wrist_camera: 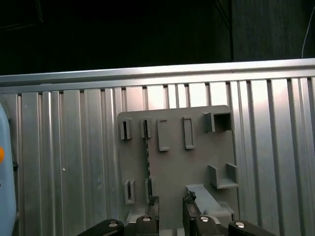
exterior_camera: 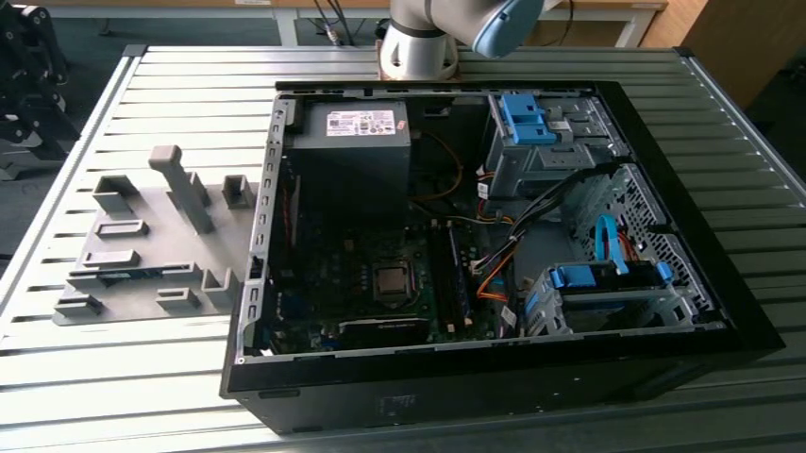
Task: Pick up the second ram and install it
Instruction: 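Pick up the second ram and move it above second insertion slot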
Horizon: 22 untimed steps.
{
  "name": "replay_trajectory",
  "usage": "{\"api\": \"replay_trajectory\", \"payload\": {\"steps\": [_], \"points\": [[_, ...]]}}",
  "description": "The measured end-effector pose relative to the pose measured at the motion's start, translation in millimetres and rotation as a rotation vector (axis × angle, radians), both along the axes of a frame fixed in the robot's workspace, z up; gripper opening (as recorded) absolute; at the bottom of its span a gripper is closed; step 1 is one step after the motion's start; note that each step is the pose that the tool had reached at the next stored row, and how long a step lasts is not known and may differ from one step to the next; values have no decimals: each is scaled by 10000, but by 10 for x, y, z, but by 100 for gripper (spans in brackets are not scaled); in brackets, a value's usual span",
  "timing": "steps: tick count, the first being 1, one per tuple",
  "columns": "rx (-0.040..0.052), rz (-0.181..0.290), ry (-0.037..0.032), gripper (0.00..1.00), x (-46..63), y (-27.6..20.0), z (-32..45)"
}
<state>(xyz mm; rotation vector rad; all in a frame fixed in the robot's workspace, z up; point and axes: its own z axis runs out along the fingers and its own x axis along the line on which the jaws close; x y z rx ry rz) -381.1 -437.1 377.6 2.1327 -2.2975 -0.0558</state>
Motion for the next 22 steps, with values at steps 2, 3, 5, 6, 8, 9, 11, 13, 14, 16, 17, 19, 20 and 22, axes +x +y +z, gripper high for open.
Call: {"api": "replay_trajectory", "payload": {"steps": [2, 3, 5, 6, 8, 9, 11, 13, 14, 16, 17, 19, 20, 22], "points": [[1, 15, 0, 33, 0, 0, 0], [0, 29, 0, 33, 0, 0, 0], [0, 30, 0, 33, 0, 0, 0], [1, 30, 0, 33, 0, 0, 0], [1, 31, 0, 33, 0, 0, 0], [1, 32, -1, 33, 0, 0, 0], [1, 32, 0, 33, 0, 0, 0], [1, 34, 0, 33, 0, 0, 0], [1, 33, -1, 34, 0, 0, 0], [1, 35, -1, 40, 0, 0, -1], [0, 40, 0, 40, 0, 0, -1], [1, 109, -1, 46, -2, -2, -8], [1, 156, -1, 46, -4, -6, -15], [1, 229, 0, 46, -15, -12, -29]]}}
